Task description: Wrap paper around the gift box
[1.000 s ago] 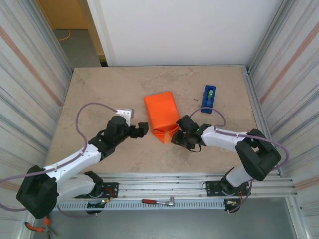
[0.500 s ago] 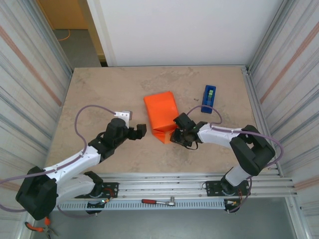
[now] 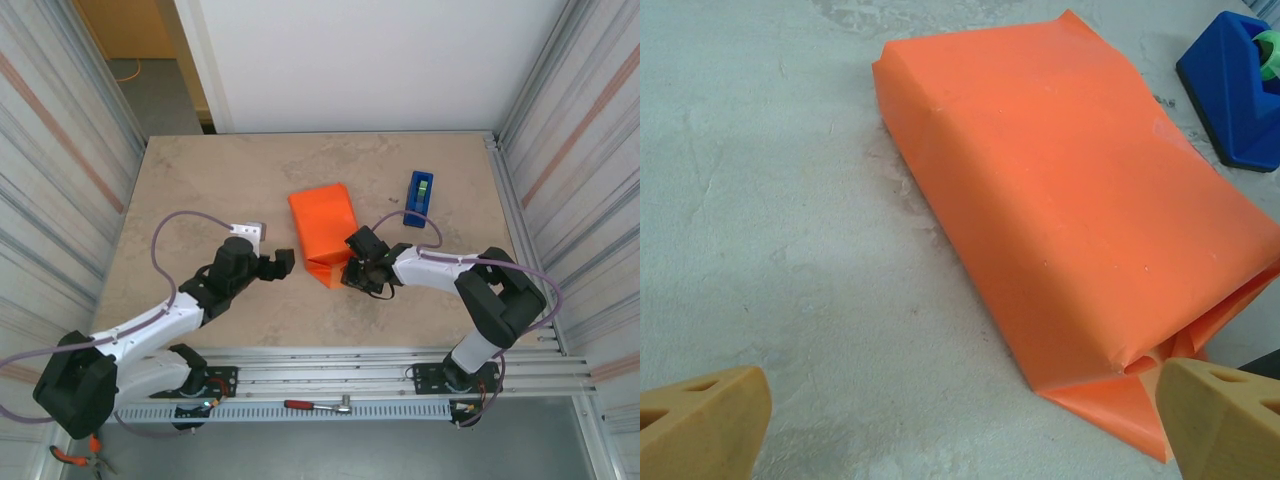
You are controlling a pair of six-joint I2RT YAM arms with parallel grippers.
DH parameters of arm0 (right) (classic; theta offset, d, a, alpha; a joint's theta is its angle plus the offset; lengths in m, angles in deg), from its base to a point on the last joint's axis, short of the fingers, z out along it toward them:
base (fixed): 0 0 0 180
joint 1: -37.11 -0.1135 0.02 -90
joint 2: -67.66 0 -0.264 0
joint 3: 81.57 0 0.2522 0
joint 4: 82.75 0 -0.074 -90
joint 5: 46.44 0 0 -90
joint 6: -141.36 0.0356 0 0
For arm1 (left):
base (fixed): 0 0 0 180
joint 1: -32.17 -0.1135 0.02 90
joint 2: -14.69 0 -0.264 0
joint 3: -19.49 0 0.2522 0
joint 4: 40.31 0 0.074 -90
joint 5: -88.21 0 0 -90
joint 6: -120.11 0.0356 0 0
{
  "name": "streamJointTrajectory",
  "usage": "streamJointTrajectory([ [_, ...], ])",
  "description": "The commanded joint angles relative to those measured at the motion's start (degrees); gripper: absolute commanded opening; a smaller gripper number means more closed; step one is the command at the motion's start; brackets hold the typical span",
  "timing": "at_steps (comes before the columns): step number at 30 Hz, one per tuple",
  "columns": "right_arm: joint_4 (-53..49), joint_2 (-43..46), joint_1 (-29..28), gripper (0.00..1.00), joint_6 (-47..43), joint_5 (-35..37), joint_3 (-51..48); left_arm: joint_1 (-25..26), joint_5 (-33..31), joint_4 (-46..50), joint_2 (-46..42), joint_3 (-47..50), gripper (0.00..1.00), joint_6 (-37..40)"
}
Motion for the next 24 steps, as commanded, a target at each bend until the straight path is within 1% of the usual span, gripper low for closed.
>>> streamJointTrajectory([
  [1, 0.8, -1.7, -0.3, 0.21, 0.1, -1.0, 1.2, -0.5, -0.4, -2.3, 0.2, 0.7, 0.99, -1.1],
  [6, 1.1, -1.7, -0.4, 0.10, 0.4, -1.1, 0.8, -0.5, -0.7, -1.2, 0.3, 0.6, 0.99, -2.0],
  [9, 1.3, -1.4, -0.2, 0.00, 0.5, -1.4, 0.7, -0.5, -0.7, 0.2, 0.1, 0.7, 0.99, -3.5],
  [14, 1.1, 0.6, -0.2, 0.00, 1.1, -1.5, 0.6, -0.5, 1.9, 1.6, -0.4, 1.4, 0.99, -3.1],
  [18, 1.1, 3.3, -0.1, 0.00, 1.8, -1.4, 0.6, -0.4, 5.4, 2.7, -1.1, 2.3, 0.98, -1.9],
  [21, 1.2, 4.7, 0.1, 0.00, 2.2, -1.9, 0.8, -0.5, 8.8, 1.3, -1.6, 4.3, 0.90, -2.1],
  [23, 1.3, 5.4, 0.1, 0.00, 2.5, -2.3, 1.1, -0.5, 11.8, 0.3, -1.4, 5.5, 0.81, -2.4],
  [24, 1.4, 5.7, 0.1, 0.00, 2.7, -2.6, 1.2, -0.4, 13.7, -0.6, -1.1, 6.1, 0.75, -2.3],
])
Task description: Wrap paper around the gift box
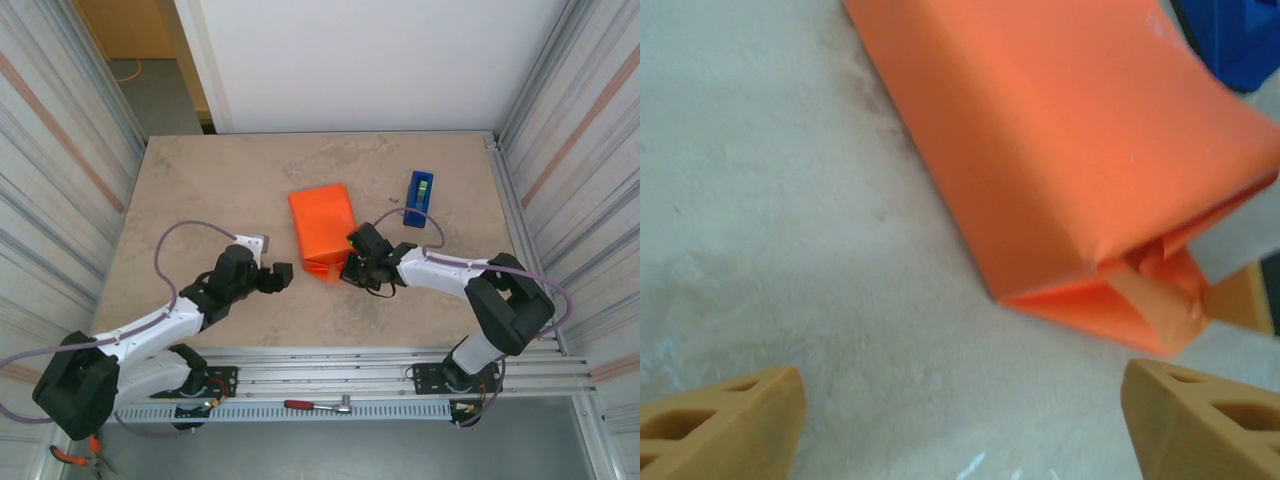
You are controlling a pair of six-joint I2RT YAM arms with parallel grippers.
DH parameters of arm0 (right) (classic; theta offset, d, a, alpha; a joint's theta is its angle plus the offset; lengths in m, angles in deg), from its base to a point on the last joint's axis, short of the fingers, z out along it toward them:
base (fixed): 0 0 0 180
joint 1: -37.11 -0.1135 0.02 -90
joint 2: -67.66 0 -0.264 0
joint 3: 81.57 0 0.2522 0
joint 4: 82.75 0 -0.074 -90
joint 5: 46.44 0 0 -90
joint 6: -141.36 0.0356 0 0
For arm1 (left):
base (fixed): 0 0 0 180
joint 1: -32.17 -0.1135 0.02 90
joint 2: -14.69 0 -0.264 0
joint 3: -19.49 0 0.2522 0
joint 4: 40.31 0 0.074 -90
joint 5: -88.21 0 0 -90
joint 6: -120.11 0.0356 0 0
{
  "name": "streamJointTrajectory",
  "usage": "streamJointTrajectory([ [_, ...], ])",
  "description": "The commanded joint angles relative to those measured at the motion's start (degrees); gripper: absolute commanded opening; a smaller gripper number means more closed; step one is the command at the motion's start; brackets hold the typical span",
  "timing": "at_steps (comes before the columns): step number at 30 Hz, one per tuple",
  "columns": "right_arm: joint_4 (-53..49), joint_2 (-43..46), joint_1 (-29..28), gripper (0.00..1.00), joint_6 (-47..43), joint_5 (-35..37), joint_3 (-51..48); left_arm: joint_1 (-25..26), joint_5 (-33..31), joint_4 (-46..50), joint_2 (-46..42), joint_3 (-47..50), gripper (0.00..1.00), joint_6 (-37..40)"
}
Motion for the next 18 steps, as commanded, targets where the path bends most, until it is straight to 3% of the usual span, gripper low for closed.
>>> streamJointTrajectory([
  [1, 0.1, 2.2, 0.1, 0.00, 1.5, -1.2, 1.4, -0.4, 7.4, -2.7, -0.2, 2.4, 0.70, 0.2],
  [5, 0.3, 2.5, 0.2, 0.00, 2.0, -1.8, 1.7, 1.3, 12.2, -6.7, 1.5, 4.4, 0.44, 0.9],
  [7, 0.7, 2.5, 0.2, 0.00, 2.3, -2.3, 1.7, 3.2, 13.3, -7.6, 2.7, 4.5, 0.36, 2.2],
  [18, 1.9, 3.7, 0.2, 0.00, 3.9, -3.5, 1.7, 11.7, 13.5, -15.8, 13.3, 2.8, 0.33, 6.4],
])
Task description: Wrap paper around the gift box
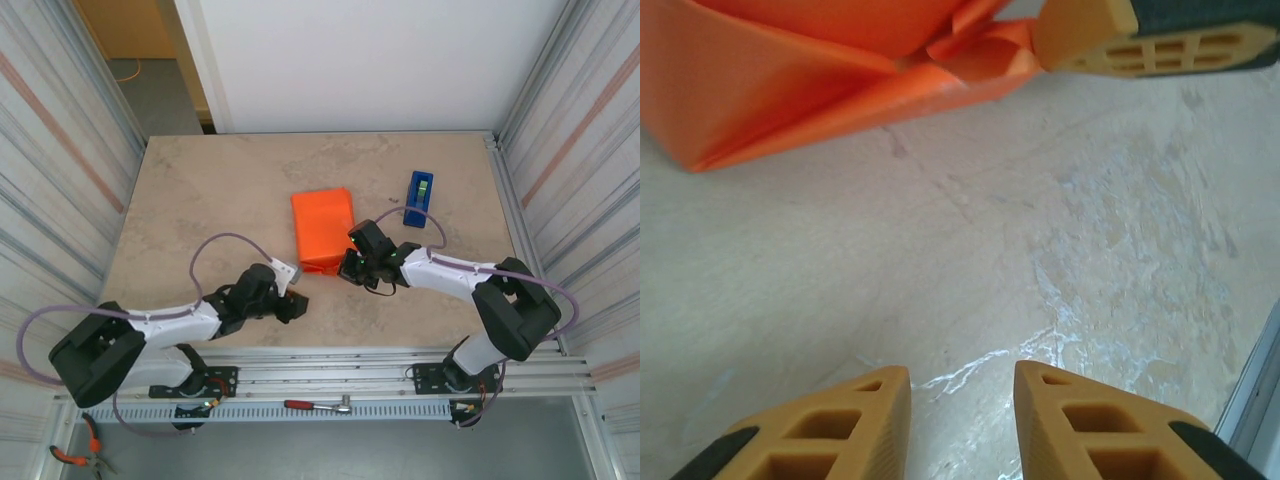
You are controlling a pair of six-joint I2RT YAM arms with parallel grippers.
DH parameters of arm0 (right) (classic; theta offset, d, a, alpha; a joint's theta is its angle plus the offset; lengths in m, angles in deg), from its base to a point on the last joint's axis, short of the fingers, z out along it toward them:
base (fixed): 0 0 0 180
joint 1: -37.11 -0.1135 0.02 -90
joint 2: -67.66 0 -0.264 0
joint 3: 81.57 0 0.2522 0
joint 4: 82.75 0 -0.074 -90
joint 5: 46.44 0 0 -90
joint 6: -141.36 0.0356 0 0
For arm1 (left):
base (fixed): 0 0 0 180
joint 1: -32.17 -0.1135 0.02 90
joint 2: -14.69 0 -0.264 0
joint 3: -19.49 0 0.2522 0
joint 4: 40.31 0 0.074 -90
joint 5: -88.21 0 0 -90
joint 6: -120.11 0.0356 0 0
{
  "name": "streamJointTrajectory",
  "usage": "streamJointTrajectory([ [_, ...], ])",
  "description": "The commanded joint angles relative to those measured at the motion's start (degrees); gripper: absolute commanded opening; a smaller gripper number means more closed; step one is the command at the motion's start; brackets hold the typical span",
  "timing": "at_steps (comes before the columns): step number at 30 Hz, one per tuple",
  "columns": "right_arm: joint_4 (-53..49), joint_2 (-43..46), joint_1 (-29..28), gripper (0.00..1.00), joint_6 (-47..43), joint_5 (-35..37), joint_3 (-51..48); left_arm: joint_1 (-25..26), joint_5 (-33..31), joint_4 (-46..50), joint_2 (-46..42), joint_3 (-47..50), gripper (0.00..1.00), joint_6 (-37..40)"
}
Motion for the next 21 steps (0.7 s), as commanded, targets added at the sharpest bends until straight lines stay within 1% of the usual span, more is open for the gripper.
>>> streamJointTrajectory([
  [1, 0.3, 1.6, 0.2, 0.00, 1.0, -0.7, 1.7, 1.2, 1.3, -5.0, 3.4, -1.7, 0.32, 2.3],
  [11, 0.7, 1.2, 0.2, 0.00, 1.1, -1.1, 1.7, 2.4, 2.1, -12.4, 18.1, -9.6, 0.28, 3.7],
  [15, 1.1, 1.1, 0.2, 0.00, 1.2, -1.7, 1.8, 2.4, 0.4, -14.9, 21.9, -11.5, 0.26, 3.0],
  [19, 1.6, 1.4, 0.2, 0.00, 1.3, -2.8, 1.7, 2.4, -3.9, -17.1, 25.2, -12.1, 0.23, 1.7],
  [20, 1.6, 1.8, 0.2, 0.03, 1.2, -2.8, 1.7, 2.4, -5.4, -17.6, 25.8, -12.1, 0.23, 1.3],
  [21, 1.4, 2.3, 0.2, 0.12, 1.2, -2.8, 1.6, 2.4, -6.7, -18.1, 26.2, -12.1, 0.23, 1.0],
])
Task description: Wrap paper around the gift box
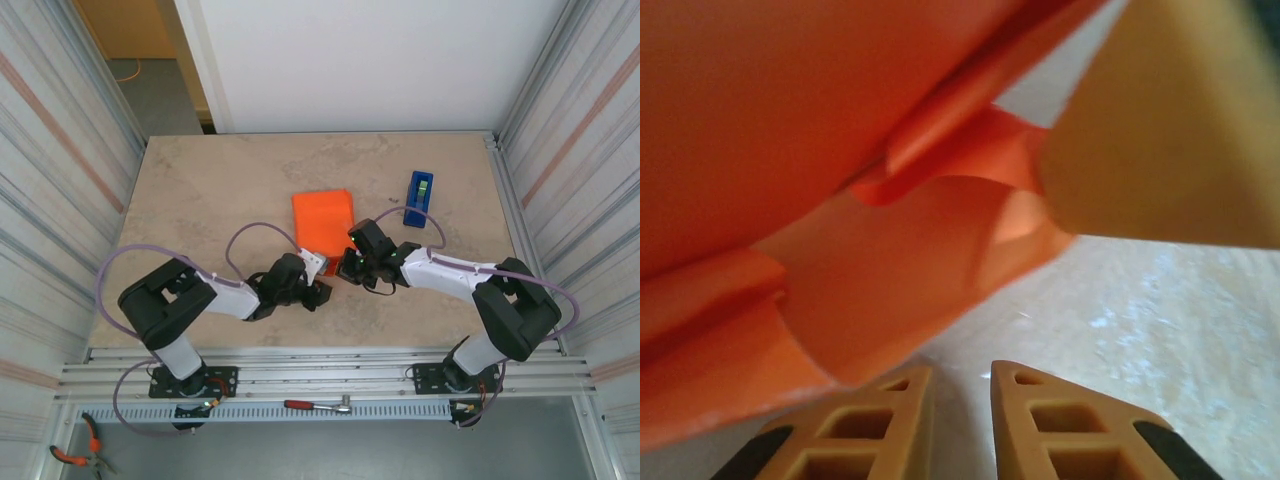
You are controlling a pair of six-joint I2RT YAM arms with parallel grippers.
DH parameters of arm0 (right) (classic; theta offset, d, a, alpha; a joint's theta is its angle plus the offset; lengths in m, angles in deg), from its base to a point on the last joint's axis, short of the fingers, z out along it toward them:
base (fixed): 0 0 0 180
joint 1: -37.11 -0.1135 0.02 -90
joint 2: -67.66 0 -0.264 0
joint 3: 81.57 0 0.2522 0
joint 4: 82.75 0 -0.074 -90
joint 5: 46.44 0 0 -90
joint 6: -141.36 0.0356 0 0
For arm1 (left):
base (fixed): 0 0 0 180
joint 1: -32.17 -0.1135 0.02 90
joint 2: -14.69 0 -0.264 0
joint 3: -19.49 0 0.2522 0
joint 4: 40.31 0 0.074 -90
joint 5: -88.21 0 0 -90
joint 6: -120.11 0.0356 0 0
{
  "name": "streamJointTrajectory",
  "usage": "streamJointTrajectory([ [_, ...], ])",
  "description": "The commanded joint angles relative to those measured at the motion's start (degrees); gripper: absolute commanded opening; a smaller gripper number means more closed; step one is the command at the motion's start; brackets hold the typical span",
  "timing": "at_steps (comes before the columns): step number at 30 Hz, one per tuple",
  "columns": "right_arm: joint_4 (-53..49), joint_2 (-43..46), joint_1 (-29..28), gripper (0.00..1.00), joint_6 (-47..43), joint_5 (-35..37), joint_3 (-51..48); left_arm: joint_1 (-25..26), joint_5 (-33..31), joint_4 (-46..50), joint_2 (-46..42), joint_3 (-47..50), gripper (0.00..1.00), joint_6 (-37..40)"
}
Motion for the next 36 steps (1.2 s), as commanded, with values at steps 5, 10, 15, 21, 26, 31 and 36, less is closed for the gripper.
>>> streamJointTrajectory([
  [5, -0.7, 8.1, 1.8, 0.39, 0.7, 1.0, -2.0, 0.3, -10.6, -4.4, 1.6, -1.0, 0.22, -1.6],
  [10, -0.2, 11.8, 5.4, 0.34, 0.4, 0.7, -7.5, 0.3, -12.8, -4.3, -0.2, -0.8, 0.21, -2.3],
  [15, 4.5, 11.5, 5.6, 0.00, -2.0, 0.7, -11.9, 0.3, -14.3, -3.8, -1.7, -0.9, 0.22, -3.0],
  [21, 12.8, 8.4, 2.4, 0.00, -4.6, 0.7, -14.4, 0.3, -14.3, -3.2, -2.2, -1.4, 0.22, -3.5],
  [26, 17.2, 3.0, 0.0, 0.00, -4.8, 1.1, -13.0, 0.3, -13.9, -2.1, -2.4, -1.7, 0.22, -3.4],
  [31, 21.1, -3.4, -0.9, 0.00, -5.0, 1.1, -10.8, 0.2, -13.9, -1.0, -3.0, -1.9, 0.22, -2.9],
  [36, 24.4, -7.0, -0.8, 0.00, -4.8, 1.9, -9.1, 0.1, -13.1, 2.0, -5.2, -2.3, 0.22, -2.1],
])
